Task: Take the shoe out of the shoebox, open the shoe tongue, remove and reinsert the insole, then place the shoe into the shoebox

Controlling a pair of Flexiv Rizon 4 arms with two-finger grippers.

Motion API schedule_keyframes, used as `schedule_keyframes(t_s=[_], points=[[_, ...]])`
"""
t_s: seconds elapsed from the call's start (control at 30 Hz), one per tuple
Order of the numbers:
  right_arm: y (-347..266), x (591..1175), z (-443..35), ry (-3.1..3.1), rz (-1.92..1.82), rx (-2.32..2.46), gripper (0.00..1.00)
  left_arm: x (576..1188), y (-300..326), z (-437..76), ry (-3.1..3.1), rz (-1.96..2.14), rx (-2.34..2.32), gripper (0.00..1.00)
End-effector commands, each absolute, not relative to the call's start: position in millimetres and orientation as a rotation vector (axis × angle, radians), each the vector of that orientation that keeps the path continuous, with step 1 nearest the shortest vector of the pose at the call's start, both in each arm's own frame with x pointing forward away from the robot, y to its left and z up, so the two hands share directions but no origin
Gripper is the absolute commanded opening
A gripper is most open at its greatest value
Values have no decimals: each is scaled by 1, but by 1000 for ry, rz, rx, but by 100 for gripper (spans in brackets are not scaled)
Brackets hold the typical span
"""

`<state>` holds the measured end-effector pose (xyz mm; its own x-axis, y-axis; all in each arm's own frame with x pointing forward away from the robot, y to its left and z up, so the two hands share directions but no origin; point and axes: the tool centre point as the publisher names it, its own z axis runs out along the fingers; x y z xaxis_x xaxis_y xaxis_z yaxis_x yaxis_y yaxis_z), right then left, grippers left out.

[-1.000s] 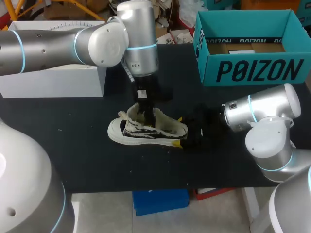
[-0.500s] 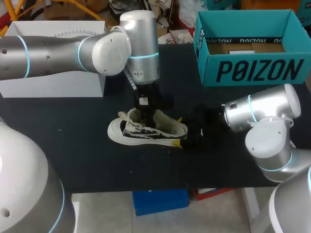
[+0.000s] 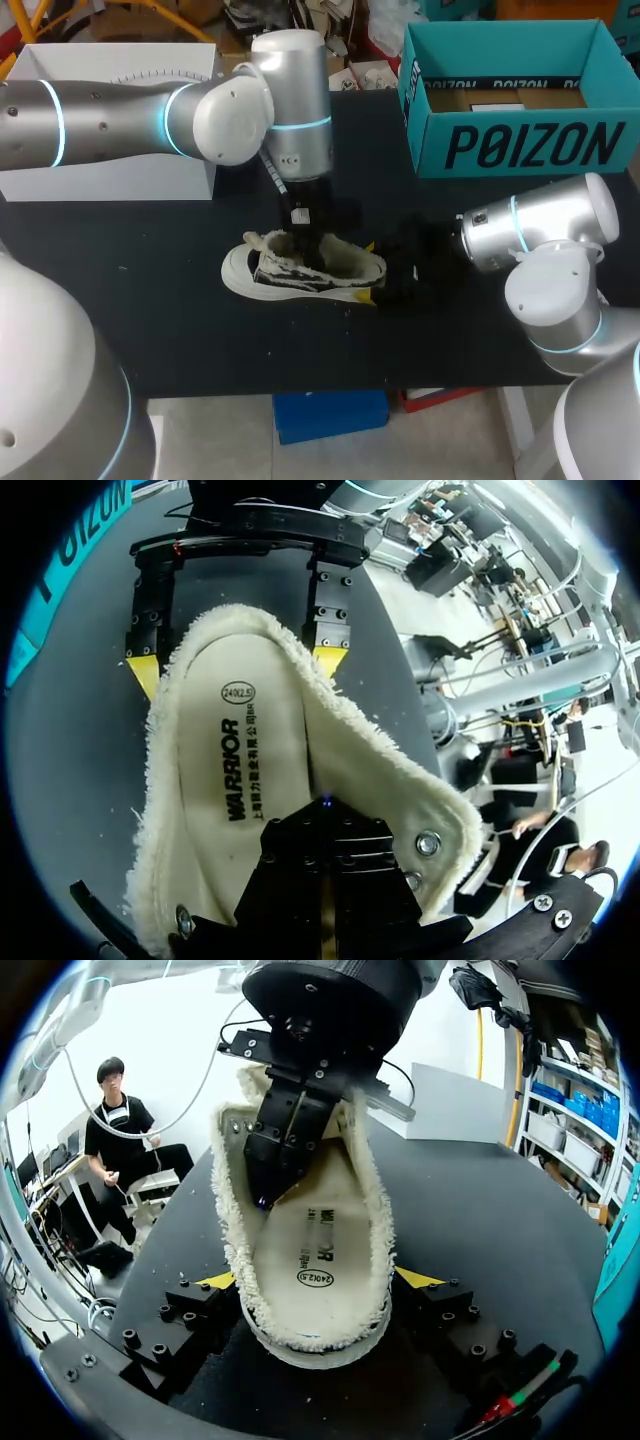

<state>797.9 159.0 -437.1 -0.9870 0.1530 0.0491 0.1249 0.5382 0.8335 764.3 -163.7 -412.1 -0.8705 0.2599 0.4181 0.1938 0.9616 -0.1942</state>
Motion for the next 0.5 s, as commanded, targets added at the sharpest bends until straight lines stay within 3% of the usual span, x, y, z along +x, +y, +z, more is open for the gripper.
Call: schedule_keyframes(t_s=[0.03, 0.5], points=[[159, 799, -437, 2730, 1472, 250, 0, 761, -165, -422, -2681, 182, -311, 0], [159, 799, -437, 2730, 1472, 250, 0, 765, -162, -432, -2775, 133, -271, 0]])
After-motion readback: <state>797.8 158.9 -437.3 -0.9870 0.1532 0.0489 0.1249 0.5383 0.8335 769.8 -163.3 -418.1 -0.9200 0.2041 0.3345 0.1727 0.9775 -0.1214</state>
